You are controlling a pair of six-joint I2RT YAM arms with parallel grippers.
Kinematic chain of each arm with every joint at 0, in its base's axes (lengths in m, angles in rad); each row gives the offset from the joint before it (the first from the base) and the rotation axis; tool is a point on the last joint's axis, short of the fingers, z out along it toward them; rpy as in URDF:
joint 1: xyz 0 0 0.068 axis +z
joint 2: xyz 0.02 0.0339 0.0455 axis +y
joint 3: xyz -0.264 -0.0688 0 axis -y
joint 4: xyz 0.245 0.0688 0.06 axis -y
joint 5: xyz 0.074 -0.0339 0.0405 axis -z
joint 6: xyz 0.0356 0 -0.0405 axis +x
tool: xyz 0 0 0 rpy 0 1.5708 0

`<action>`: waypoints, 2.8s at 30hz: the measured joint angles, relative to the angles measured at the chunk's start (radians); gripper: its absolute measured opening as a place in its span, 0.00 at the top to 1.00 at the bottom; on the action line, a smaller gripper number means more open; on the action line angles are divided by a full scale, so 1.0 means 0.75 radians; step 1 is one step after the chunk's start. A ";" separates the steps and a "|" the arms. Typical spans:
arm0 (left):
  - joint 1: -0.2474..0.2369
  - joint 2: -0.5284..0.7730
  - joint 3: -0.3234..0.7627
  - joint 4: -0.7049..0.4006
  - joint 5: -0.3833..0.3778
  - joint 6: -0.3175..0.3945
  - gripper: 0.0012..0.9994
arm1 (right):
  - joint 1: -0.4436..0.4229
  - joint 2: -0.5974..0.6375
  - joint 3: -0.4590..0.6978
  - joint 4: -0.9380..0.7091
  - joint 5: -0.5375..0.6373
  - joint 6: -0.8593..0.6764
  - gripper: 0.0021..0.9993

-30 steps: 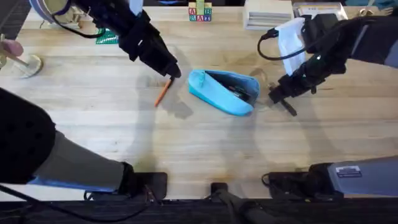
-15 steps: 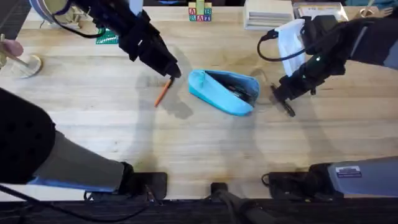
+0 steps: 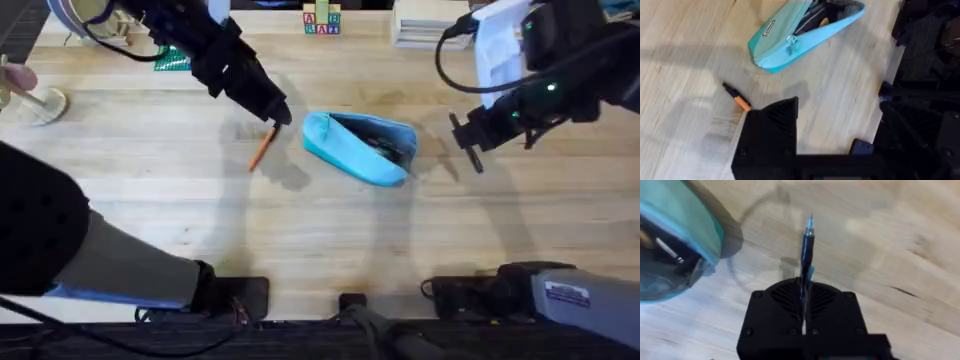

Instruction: Unzip the bag, pick up the pens from the table one at a time and place them inside, then zip the bag closed.

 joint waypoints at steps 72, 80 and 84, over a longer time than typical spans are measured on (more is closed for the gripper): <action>0.000 0.000 0.000 0.001 0.000 -0.001 0.00 | 0.285 -0.124 0.001 0.217 -0.797 -0.476 0.97; 0.000 0.000 0.000 0.001 0.000 -0.001 0.00 | 0.285 -0.020 0.001 0.216 -0.787 -0.480 0.97; 0.000 0.000 0.000 0.001 0.000 -0.001 0.00 | 0.285 0.020 0.001 0.203 -0.786 -0.480 0.97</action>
